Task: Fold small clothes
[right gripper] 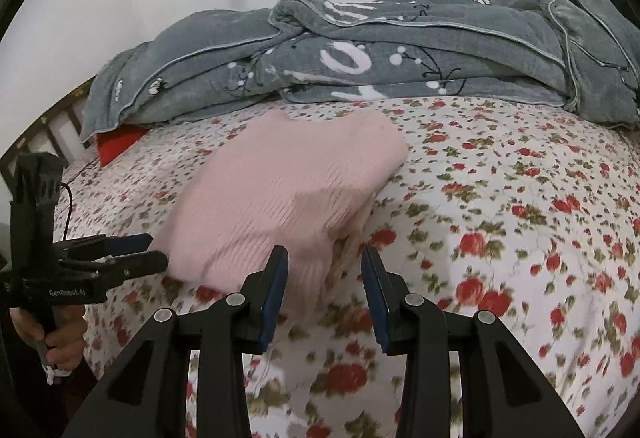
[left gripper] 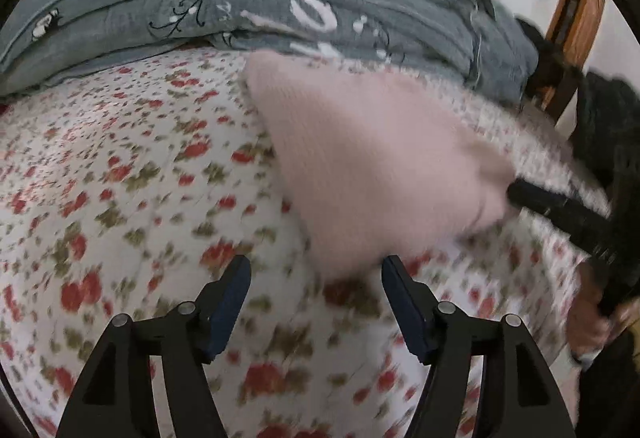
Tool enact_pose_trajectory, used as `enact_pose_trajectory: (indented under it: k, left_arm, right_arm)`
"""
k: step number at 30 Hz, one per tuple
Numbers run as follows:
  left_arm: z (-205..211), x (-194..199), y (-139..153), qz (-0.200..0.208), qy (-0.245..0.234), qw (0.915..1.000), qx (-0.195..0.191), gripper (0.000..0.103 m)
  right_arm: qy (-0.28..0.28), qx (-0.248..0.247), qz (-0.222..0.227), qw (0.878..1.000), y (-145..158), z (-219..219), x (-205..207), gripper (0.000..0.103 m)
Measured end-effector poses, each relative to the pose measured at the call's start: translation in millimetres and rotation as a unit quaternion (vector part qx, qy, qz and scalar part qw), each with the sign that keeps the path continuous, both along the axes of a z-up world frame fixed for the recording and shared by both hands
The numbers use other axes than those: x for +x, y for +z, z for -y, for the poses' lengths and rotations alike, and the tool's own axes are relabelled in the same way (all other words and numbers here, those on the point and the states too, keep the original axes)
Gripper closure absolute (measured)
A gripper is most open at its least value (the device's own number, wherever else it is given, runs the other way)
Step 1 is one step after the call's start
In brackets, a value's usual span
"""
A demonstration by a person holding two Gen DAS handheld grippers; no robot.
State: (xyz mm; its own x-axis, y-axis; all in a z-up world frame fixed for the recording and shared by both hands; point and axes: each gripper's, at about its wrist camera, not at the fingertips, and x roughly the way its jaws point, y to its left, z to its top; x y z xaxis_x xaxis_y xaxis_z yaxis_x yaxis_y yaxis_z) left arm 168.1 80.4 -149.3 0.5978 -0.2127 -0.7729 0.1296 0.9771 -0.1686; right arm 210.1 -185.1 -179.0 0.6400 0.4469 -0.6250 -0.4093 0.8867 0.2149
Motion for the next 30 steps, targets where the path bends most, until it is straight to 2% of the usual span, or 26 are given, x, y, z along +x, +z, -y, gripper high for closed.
enact_pose_trajectory:
  k: [2,6,7,8,9,10,11,13,14,16,19,21,25,27,30]
  left_arm:
    - [3.4,-3.0,-5.7,-0.005,0.0,0.9997,0.023,0.037]
    - [9.2,-0.4,-5.8,0.007,0.007,0.9992,0.04,0.038]
    - [10.6,1.7,-4.1,0.012,0.006,0.9992,0.037,0.045]
    - [11.5,3.8,-2.6,0.013,-0.001,0.9993,0.034,0.059]
    - [12.3,6.1,-1.4,0.012,-0.003,0.9996,0.026,0.069]
    - [12.5,7.2,0.0,0.009,-0.013,0.9999,0.007,0.087]
    - [12.4,7.5,1.6,0.008,-0.015,0.9999,-0.002,0.088]
    - [12.7,3.5,4.5,0.024,-0.011,0.9997,0.003,0.088]
    - [12.4,2.0,3.8,0.025,-0.012,0.9996,0.004,0.088]
    - [9.7,0.1,-2.6,0.012,-0.012,0.9999,-0.001,0.088]
    - [0.4,-2.8,-6.1,-0.001,-0.006,0.9997,-0.022,0.088]
    - [-8.8,-12.4,-3.1,0.008,-0.005,0.9993,-0.035,0.084]
    - [-25.2,-19.8,9.6,0.028,0.017,0.9988,-0.037,0.076]
    - [-26.1,-12.1,16.9,0.032,0.024,0.9987,-0.033,0.073]
    - [-18.4,9.3,28.9,0.045,0.021,0.9982,-0.033,0.049]
  right_arm:
    - [0.008,0.004,0.0,1.0,-2.2,-0.3,-6.3,0.065]
    - [0.017,0.019,-0.011,1.0,-10.0,-3.4,-10.3,0.065]
    - [0.016,0.02,-0.014,1.0,-12.5,-5.2,-9.1,0.065]
    - [0.013,0.022,-0.014,1.0,-14.1,-6.2,-7.3,0.065]
    - [0.01,0.029,-0.016,0.999,-15.1,-7.2,-4.5,0.068]
    - [0.012,0.037,-0.015,0.999,-15.2,-7.7,-2.9,0.082]
    - [0.018,0.044,-0.015,0.999,-14.8,-8.5,-1.4,0.095]
    - [0.019,0.041,0.003,0.999,-9.5,-8.3,-2.7,0.096]
    - [0.019,0.057,0.019,0.998,-4.7,-2.0,-6.6,0.096]
    - [0.012,0.079,0.017,0.997,-3.5,9.7,-5.8,0.096]
    - [0.006,0.039,-0.026,0.999,-24.8,7.4,4.9,0.096]
    - [0.018,0.006,-0.033,0.999,-29.5,0.8,3.7,0.094]
    - [0.019,0.003,0.019,1.0,-1.6,7.1,-4.7,0.077]
    - [0.007,0.009,0.04,0.999,12.7,7.8,-0.7,0.076]
    - [-0.007,0.013,0.055,0.998,21.3,-2.4,15.6,0.076]
